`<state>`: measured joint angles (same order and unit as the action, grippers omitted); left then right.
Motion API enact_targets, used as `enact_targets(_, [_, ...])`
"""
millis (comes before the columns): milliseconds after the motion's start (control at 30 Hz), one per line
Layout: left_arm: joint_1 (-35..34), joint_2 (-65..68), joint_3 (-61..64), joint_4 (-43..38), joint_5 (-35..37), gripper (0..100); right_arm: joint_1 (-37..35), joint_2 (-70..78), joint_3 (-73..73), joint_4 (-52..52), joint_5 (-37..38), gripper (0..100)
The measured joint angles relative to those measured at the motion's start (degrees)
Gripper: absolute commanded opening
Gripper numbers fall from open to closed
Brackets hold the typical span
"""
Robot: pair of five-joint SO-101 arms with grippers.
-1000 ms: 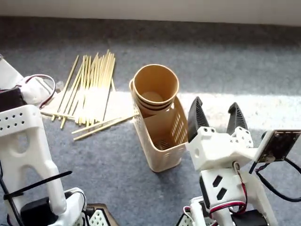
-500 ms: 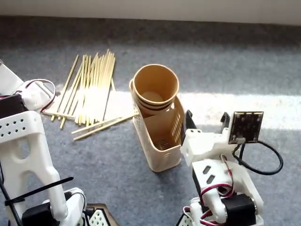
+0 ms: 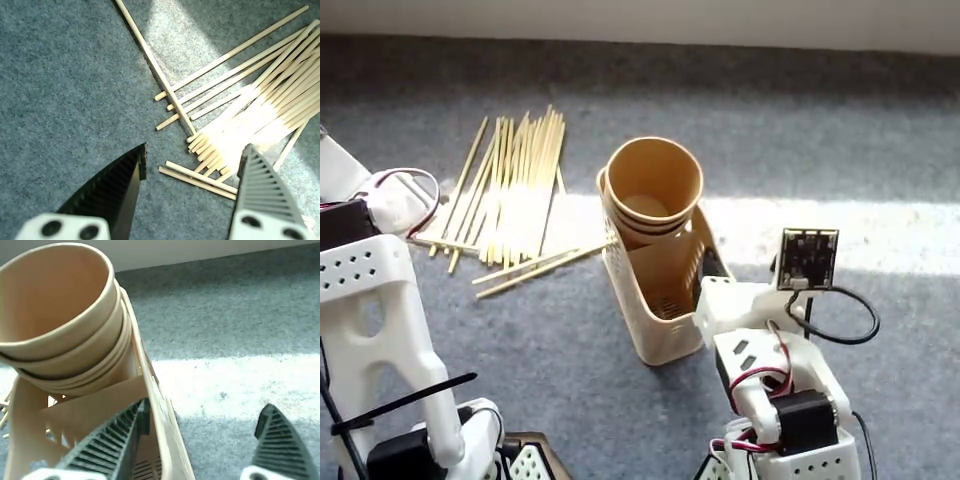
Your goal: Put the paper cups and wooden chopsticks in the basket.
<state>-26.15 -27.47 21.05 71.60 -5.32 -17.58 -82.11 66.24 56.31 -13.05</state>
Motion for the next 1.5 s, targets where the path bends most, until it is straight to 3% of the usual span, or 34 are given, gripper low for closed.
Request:
enact_targets(100, [0.00,0.00,0.00,0.00,0.00,30,0.00,0.00,0.35,-0.09,0.00,0.3])
enact_targets(400, [0.00,0.00,0.00,0.00,0.00,30,2.99,-0.09,1.23,-1.14,2.73,0.5])
enact_targets(667, [2.29,-0.09,0.88,0.00,0.09,30,13.98,-0.09,-1.93,7.65,3.08,0.5])
enact_targets(1067, [3.78,-0.09,0.88,0.00,0.09,30,11.87,0.09,-5.98,10.99,2.81,0.5])
enact_targets(1233, [4.57,-0.09,0.88,0.00,0.09,30,8.09,0.70,-5.89,7.30,-5.45,0.5])
enact_targets(1500, [5.10,-0.09,0.88,0.00,0.09,30,13.54,0.88,-8.70,9.93,-5.19,0.5])
